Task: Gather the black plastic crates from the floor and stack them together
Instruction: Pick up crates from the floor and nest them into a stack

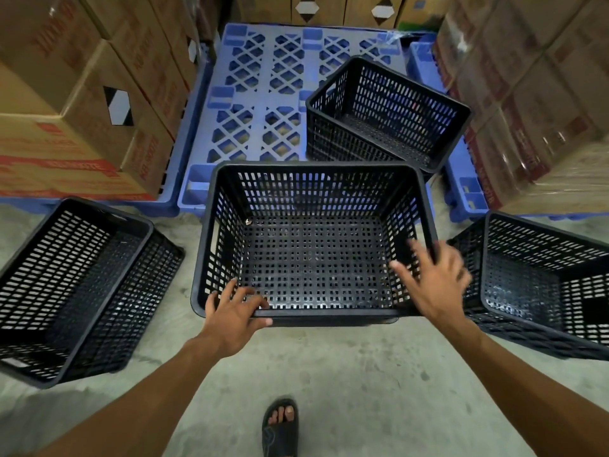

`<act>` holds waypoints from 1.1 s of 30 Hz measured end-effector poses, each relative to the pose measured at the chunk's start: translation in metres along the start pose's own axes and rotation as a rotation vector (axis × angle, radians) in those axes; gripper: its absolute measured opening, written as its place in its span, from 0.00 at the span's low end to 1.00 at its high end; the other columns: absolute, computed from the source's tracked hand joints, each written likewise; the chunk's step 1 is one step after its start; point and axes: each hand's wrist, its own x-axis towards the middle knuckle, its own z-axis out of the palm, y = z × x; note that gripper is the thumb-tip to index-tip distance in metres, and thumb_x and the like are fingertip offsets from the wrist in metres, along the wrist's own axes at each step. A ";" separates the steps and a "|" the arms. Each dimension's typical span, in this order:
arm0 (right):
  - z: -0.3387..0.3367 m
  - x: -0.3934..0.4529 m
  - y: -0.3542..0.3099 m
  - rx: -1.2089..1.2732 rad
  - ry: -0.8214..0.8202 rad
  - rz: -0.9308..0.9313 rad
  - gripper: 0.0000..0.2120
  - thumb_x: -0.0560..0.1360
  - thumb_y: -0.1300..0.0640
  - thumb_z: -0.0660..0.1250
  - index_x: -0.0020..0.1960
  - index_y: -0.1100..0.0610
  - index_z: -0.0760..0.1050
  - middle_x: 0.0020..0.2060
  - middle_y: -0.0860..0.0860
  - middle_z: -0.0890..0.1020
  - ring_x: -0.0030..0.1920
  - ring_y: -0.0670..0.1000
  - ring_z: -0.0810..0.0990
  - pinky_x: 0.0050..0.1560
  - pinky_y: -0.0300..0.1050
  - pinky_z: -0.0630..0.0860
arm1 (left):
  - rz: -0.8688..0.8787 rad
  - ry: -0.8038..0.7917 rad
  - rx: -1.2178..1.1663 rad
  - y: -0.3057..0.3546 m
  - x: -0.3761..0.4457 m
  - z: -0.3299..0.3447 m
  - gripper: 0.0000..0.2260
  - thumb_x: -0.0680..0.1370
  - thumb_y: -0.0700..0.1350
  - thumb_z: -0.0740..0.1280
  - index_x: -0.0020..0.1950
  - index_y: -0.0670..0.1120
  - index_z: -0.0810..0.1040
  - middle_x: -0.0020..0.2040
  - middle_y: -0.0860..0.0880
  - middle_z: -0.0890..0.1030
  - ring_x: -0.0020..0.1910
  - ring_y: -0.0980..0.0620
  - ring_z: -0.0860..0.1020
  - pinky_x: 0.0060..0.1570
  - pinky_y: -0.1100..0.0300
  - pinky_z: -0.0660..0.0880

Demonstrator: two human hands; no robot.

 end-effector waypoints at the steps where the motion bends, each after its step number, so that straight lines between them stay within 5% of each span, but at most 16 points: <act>1: -0.002 0.000 0.005 0.046 -0.005 0.134 0.35 0.77 0.38 0.60 0.78 0.39 0.49 0.75 0.60 0.62 0.73 0.64 0.62 0.69 0.69 0.59 | -0.008 0.011 -0.001 0.001 0.000 0.000 0.18 0.76 0.66 0.57 0.62 0.62 0.72 0.70 0.57 0.69 0.78 0.47 0.54 0.72 0.43 0.49; 4: -0.002 -0.017 0.019 0.191 -0.140 0.158 0.48 0.75 0.62 0.63 0.76 0.35 0.34 0.55 0.65 0.80 0.46 0.63 0.80 0.53 0.62 0.78 | -0.023 -0.003 0.014 0.004 -0.005 0.000 0.19 0.75 0.67 0.56 0.61 0.61 0.72 0.60 0.58 0.75 0.64 0.53 0.69 0.61 0.52 0.59; 7: -0.008 -0.025 0.029 0.185 -0.163 0.144 0.49 0.74 0.62 0.61 0.74 0.32 0.30 0.44 0.62 0.82 0.30 0.59 0.81 0.37 0.58 0.82 | 0.001 0.007 0.053 0.006 -0.012 0.004 0.18 0.76 0.67 0.54 0.61 0.62 0.71 0.59 0.60 0.75 0.59 0.54 0.70 0.57 0.53 0.61; 11: -0.011 -0.023 0.024 0.171 -0.230 0.199 0.49 0.76 0.61 0.61 0.72 0.30 0.27 0.46 0.63 0.81 0.29 0.59 0.81 0.25 0.51 0.81 | 0.040 -0.057 0.042 0.000 -0.006 -0.005 0.18 0.76 0.66 0.56 0.61 0.59 0.72 0.59 0.59 0.74 0.60 0.54 0.70 0.58 0.52 0.60; 20: -0.010 -0.029 0.020 0.186 -0.204 0.222 0.54 0.75 0.62 0.65 0.68 0.26 0.25 0.44 0.58 0.76 0.29 0.60 0.81 0.19 0.46 0.77 | 0.036 -0.064 0.088 0.003 -0.008 -0.002 0.17 0.77 0.66 0.55 0.59 0.58 0.70 0.59 0.57 0.74 0.59 0.53 0.69 0.58 0.51 0.61; 23: -0.007 -0.029 0.017 0.141 -0.190 0.236 0.59 0.71 0.69 0.66 0.69 0.28 0.24 0.39 0.59 0.79 0.28 0.59 0.81 0.22 0.49 0.79 | 0.028 -0.031 0.095 0.003 -0.010 -0.001 0.16 0.76 0.66 0.56 0.58 0.59 0.70 0.58 0.58 0.73 0.60 0.53 0.69 0.58 0.52 0.61; 27: 0.001 -0.030 0.016 0.131 -0.157 0.254 0.58 0.69 0.67 0.68 0.73 0.33 0.27 0.46 0.62 0.78 0.40 0.61 0.79 0.46 0.59 0.81 | 0.000 0.017 0.023 0.002 -0.012 0.003 0.24 0.72 0.69 0.59 0.64 0.60 0.68 0.65 0.58 0.68 0.70 0.52 0.63 0.68 0.48 0.55; 30: 0.006 -0.029 0.017 0.145 -0.109 0.248 0.58 0.70 0.64 0.70 0.72 0.31 0.27 0.51 0.63 0.77 0.46 0.63 0.78 0.53 0.60 0.78 | -0.095 0.123 -0.145 -0.001 -0.011 0.001 0.44 0.62 0.79 0.58 0.73 0.60 0.61 0.74 0.52 0.59 0.78 0.48 0.51 0.75 0.43 0.47; 33: 0.011 -0.027 0.021 0.145 -0.081 0.246 0.59 0.70 0.63 0.70 0.69 0.28 0.25 0.56 0.64 0.74 0.51 0.66 0.78 0.56 0.63 0.77 | -0.229 0.293 -0.138 -0.004 -0.007 0.003 0.52 0.62 0.81 0.49 0.80 0.55 0.47 0.80 0.48 0.38 0.79 0.47 0.38 0.75 0.42 0.47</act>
